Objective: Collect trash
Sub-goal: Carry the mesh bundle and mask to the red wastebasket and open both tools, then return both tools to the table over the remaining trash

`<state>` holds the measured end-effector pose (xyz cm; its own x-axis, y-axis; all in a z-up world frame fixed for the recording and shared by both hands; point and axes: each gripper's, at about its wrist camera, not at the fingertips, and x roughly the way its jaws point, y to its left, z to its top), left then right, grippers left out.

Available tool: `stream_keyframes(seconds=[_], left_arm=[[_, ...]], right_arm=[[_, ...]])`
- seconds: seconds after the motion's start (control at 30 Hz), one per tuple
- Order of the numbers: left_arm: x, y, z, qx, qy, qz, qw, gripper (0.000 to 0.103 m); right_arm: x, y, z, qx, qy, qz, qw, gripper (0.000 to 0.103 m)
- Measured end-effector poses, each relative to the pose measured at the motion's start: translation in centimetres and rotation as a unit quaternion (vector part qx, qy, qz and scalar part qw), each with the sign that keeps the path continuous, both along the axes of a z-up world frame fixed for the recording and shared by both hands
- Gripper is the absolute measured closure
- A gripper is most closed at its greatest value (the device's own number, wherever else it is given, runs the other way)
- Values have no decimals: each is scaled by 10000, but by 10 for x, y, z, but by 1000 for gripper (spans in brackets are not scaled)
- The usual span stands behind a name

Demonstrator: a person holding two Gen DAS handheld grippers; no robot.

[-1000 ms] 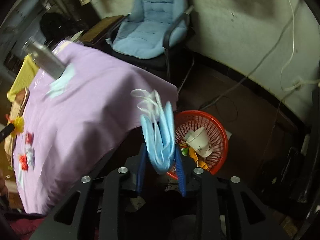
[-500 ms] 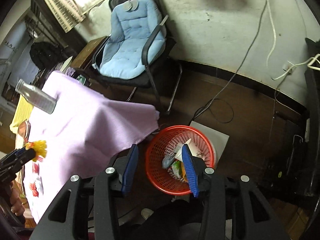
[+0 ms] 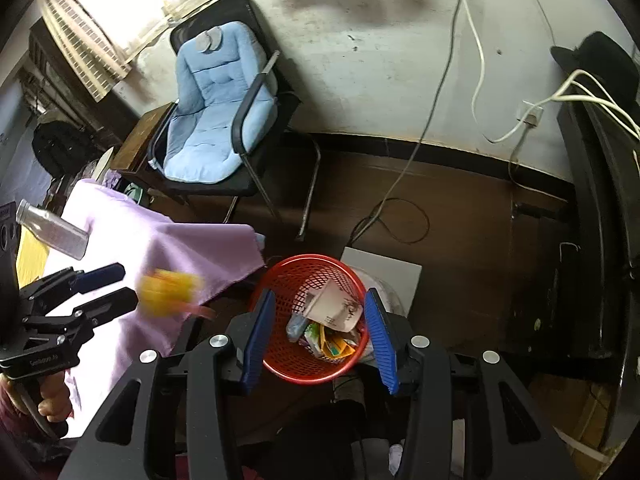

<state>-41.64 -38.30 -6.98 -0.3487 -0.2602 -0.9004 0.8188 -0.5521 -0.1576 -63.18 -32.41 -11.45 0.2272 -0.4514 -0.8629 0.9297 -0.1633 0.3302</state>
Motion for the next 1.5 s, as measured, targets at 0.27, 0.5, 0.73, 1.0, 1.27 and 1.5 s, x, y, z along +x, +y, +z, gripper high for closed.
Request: stream_keyframes(seconds=[0.27,0.5,0.73,1.0,1.27,1.5], left_arm=[[34,-4,16,-208,-39,504,9985,27],[113,13,36,-353,-88,1580,9868,27],[199,57,54,-510,-158,2760,9597,27],[303,134,62,-475,-229,4221,9050,27],[383,215,64,-372,-340,5387,8410,26],[461,284,43,-114,-290,6291,7767,24]], right_arm=[[20,-22,10,-161,-84,310,9994,57],[93,-49,29,-346,-107,1337,9904,57],[188,-68,52,-522,-141,2523,9661,56],[307,-62,71,-639,-217,3834,9211,51],[406,-28,80,-636,-322,4789,8749,46],[455,8,94,-727,-274,5165,8528,44]])
